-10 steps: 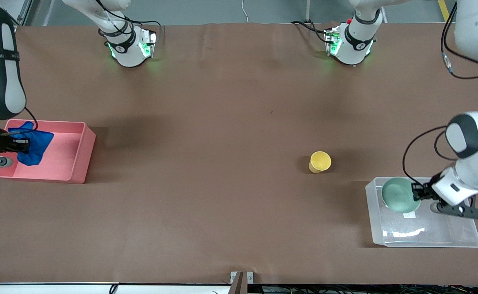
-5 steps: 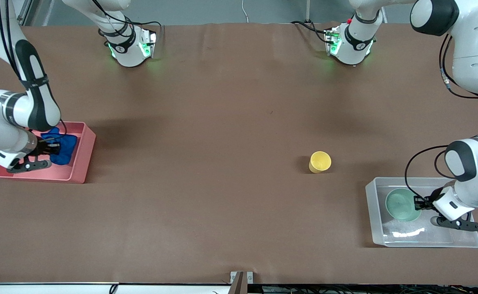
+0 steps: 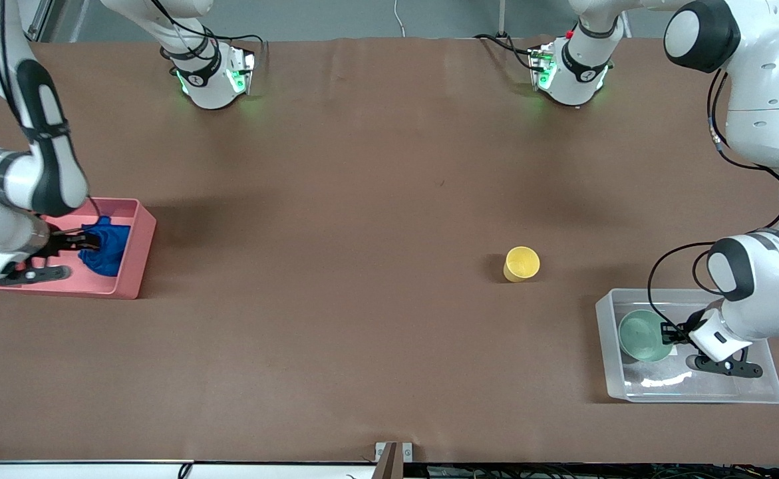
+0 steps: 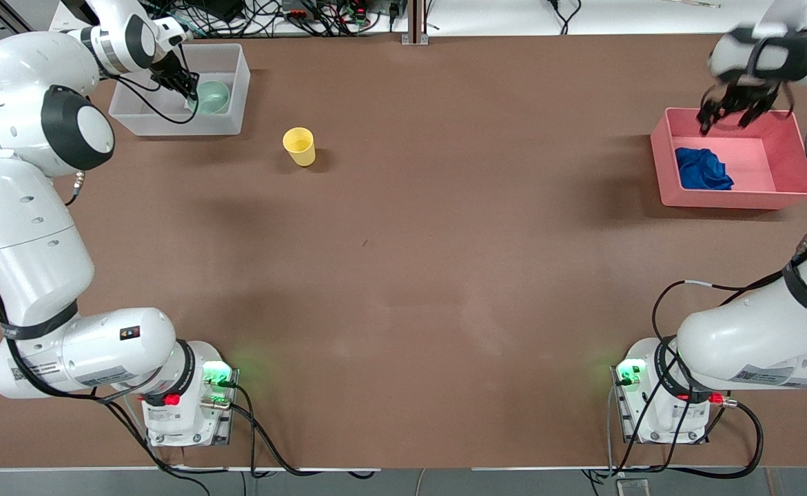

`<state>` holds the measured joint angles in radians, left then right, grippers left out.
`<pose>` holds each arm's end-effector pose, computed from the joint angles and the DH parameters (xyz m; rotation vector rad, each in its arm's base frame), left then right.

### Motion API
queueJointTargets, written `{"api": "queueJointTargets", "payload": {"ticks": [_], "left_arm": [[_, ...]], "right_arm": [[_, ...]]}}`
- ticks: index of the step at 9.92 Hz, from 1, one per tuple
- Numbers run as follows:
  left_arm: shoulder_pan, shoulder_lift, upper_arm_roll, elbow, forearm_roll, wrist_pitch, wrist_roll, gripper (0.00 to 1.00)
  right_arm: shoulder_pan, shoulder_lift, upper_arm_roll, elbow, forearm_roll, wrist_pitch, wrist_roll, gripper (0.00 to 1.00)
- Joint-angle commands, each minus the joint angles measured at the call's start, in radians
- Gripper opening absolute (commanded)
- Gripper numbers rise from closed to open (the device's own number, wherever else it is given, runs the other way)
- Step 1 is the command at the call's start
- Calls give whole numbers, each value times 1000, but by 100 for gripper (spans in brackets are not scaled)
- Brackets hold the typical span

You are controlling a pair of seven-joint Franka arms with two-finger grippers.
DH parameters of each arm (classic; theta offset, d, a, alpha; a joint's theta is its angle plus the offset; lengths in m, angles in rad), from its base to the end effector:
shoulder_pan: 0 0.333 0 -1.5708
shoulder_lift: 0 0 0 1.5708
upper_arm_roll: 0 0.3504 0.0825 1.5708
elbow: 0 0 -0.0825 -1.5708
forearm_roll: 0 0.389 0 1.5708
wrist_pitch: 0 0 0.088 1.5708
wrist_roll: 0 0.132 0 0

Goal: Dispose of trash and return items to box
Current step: 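Release the bowl in the clear box and reach the left gripper to the cup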

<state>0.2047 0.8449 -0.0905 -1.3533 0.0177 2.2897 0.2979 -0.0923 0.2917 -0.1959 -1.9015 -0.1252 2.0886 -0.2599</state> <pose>0.7730 0.1056 0.2207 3.0955 -0.2501 0.1607 0.5916 -0.1785 0.3488 3.0048 0.0669 -0.2118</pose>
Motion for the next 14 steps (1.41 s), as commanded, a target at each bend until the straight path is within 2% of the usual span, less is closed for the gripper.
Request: {"api": "queueJointTargets", "payload": {"ticks": [1, 2, 3, 4, 6, 8, 11, 14], "left_arm": [[-5, -32, -6, 10, 19, -9, -26, 91], [-14, -79, -9, -3, 21, -25, -23, 99], [-33, -134, -11, -16, 19, -67, -26, 100], [-59, -204, -11, -44, 19, -119, -31, 100], [-123, -372, -11, -220, 19, -151, -74, 100], [-186, -489, -29, -389, 19, -151, -182, 100], [-202, -492, -141, -535, 18, -58, -307, 100], [-263, -442, -147, -633, 19, 71, -330, 98]], "right_arm": [[-80, -164, 166, 71, 16, -174, 196, 100], [-61, -222, 174, 112, 31, -238, 211, 100], [-32, -264, 139, 164, 86, -333, 212, 100], [3, -284, 100, 252, 97, -437, 208, 100], [13, -281, 90, 451, 95, -643, 211, 100], [11, -281, 95, 480, 88, -705, 215, 100], [13, -282, 98, 481, 101, -697, 226, 100], [11, -301, 98, 426, 108, -619, 226, 100]]}}
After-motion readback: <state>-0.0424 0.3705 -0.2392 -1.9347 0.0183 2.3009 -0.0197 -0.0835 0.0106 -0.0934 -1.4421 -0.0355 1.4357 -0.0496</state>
